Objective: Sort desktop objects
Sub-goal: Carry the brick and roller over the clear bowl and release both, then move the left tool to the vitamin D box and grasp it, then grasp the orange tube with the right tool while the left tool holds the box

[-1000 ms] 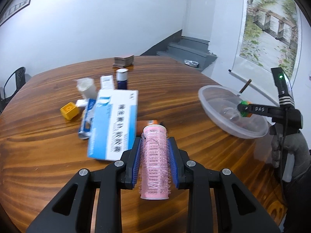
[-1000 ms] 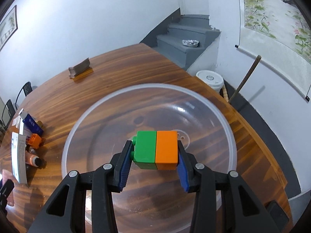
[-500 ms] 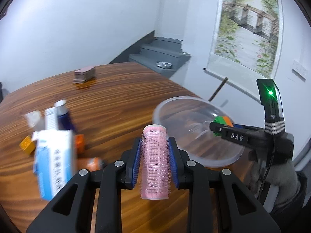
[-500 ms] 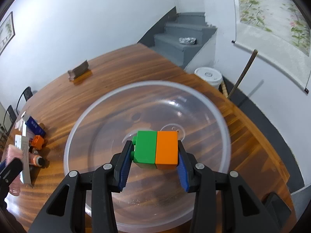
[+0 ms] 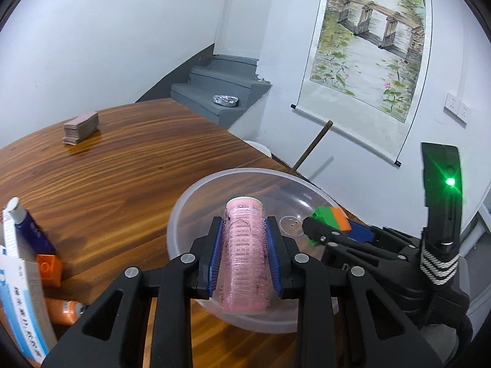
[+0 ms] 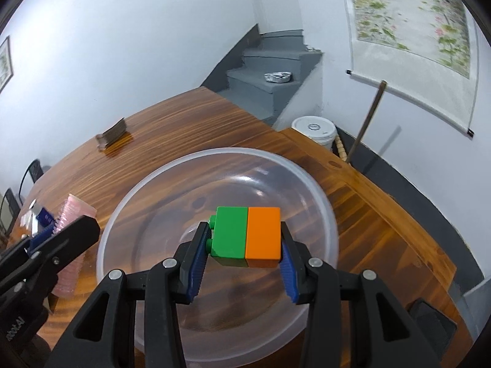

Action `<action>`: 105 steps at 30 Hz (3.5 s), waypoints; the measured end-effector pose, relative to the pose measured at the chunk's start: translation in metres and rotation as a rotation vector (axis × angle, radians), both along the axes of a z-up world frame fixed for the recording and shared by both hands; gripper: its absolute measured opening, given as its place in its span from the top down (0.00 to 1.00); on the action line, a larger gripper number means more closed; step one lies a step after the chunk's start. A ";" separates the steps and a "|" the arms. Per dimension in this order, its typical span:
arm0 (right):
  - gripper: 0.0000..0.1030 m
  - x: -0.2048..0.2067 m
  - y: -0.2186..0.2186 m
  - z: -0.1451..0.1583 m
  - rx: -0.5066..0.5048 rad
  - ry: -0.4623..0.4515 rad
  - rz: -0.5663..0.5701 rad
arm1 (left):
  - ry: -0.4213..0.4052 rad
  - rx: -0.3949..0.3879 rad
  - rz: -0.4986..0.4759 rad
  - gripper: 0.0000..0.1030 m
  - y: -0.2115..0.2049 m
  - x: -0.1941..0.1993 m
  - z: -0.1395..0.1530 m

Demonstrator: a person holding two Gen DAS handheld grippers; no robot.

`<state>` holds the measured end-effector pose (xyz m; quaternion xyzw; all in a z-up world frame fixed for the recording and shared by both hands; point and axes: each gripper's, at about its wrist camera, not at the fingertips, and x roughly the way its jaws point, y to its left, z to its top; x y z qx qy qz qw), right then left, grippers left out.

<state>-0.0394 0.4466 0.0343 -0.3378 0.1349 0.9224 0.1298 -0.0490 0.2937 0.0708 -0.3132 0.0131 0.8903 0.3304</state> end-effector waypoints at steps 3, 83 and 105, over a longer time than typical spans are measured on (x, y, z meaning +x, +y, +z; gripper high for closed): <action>0.31 0.004 0.007 0.002 -0.018 0.015 -0.034 | -0.043 0.027 -0.022 0.70 0.002 -0.008 -0.006; 0.26 0.007 -0.154 0.008 0.082 0.079 0.586 | -0.061 -0.078 0.518 0.34 -0.228 0.025 -0.033; 0.51 -0.058 -0.274 -0.044 0.214 -0.151 0.945 | -0.069 -0.051 0.602 0.33 -0.280 0.035 -0.033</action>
